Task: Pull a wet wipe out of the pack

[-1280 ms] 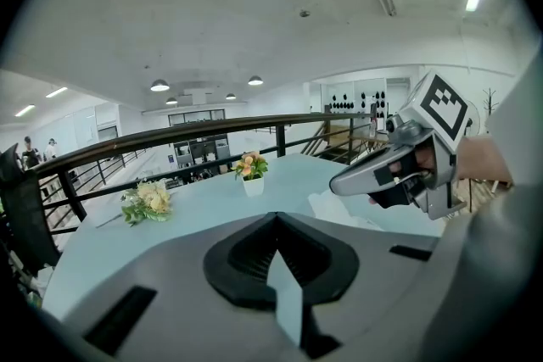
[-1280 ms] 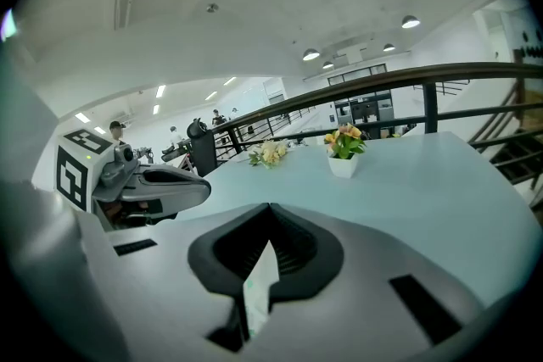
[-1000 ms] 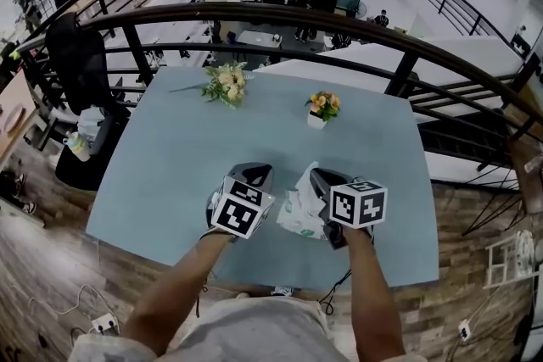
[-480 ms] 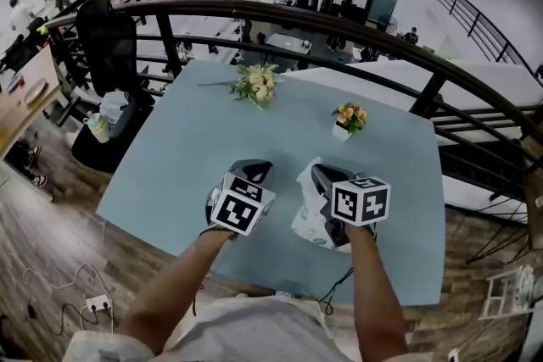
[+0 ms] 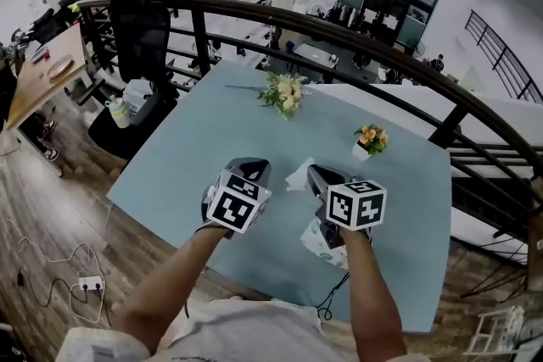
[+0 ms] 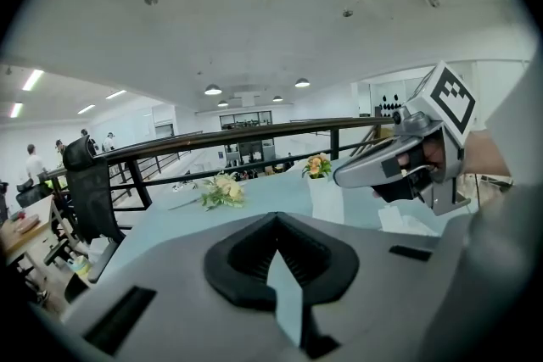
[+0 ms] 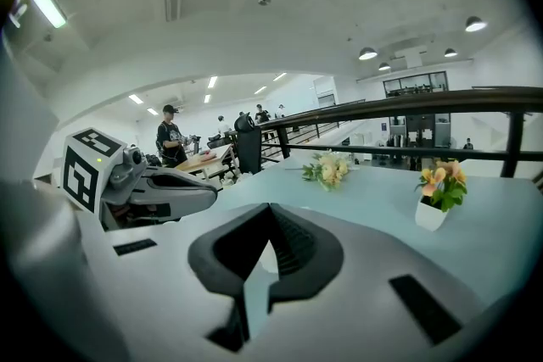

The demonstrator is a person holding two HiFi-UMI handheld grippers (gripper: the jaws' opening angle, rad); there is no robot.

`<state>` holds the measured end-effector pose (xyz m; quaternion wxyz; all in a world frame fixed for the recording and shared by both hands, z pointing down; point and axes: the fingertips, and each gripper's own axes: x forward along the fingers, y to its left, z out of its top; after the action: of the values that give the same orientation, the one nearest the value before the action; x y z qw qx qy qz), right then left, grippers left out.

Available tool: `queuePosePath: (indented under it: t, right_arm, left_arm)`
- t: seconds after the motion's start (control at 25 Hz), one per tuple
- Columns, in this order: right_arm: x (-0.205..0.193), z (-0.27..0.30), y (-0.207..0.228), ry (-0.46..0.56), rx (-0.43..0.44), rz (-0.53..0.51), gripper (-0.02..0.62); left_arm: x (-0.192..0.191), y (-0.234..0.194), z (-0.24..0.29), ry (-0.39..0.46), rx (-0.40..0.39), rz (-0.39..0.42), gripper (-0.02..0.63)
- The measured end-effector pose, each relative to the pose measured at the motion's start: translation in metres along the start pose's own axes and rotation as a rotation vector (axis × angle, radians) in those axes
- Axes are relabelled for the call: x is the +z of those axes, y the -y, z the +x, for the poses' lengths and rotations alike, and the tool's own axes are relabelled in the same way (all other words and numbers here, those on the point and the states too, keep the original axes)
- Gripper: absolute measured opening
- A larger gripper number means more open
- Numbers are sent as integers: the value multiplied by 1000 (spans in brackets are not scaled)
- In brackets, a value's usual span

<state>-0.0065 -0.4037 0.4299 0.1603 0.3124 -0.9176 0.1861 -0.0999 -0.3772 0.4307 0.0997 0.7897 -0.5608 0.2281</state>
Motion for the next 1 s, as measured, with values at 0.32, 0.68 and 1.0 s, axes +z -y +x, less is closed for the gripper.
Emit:
queuePosePath:
  t: [0.32,0.68,1.0]
  right_arm:
    - [13,24,-26,19,52,-65,4]
    - [25,43,-58,55,110,-139,4]
    - [37,50,-76,112,117,-206,5]
  left_arm:
    - [-11,-32,-19,2,92,-54,-6]
    - [-23,-64,-47,19,206,-133,-6]
    - [-25,-82,-68,44,273,-141,-6]
